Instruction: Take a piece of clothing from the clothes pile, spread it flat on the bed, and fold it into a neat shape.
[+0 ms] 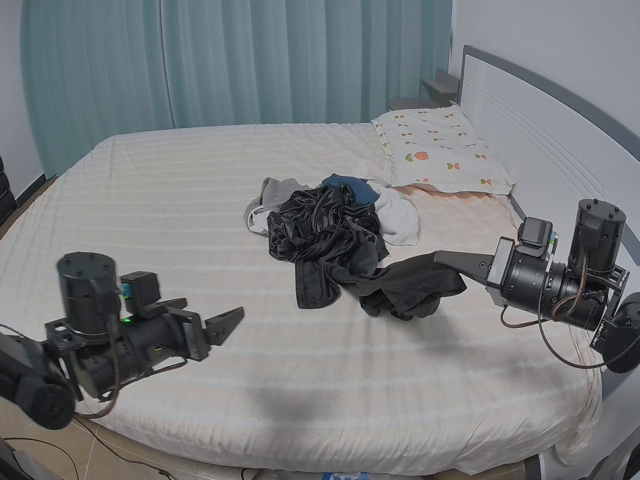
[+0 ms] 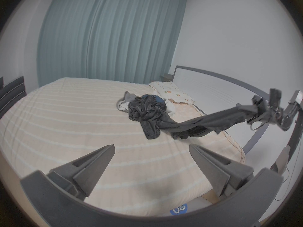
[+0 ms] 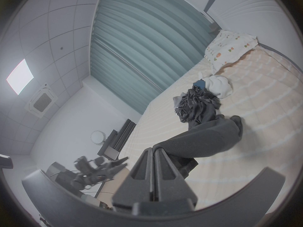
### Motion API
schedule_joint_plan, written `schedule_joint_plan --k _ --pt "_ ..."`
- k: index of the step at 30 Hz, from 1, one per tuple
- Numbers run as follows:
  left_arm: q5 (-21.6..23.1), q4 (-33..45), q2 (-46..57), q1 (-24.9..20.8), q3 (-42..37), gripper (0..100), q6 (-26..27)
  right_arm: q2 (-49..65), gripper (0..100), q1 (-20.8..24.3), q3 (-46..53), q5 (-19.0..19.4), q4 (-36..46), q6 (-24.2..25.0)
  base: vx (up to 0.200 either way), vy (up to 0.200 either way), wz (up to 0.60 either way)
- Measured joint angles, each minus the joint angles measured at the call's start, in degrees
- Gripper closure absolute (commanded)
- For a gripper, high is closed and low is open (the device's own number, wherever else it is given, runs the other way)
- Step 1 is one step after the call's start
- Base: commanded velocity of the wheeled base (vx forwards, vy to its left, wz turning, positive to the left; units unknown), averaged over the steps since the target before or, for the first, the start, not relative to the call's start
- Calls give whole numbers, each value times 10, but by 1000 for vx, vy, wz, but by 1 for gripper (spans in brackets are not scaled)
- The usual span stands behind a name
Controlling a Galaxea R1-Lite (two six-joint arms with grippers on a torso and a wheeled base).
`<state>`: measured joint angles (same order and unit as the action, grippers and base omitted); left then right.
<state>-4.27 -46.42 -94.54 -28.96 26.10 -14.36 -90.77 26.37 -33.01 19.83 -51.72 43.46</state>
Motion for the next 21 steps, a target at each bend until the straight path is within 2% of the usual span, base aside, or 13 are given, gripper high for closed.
schedule_joint_plan --k 7,11,21 --pt "-20 -59 -180 -62 122 0 -11 49 100 13 -12 7 22 0 0 0 0" --pt "-31 -74 -246 -83 187 0 -13 75 100 23 -19 10 30 -1 0 0 0" --pt "-73 -78 -351 -96 308 0 -11 128 100 40 -41 11 59 -1 0 0 0"
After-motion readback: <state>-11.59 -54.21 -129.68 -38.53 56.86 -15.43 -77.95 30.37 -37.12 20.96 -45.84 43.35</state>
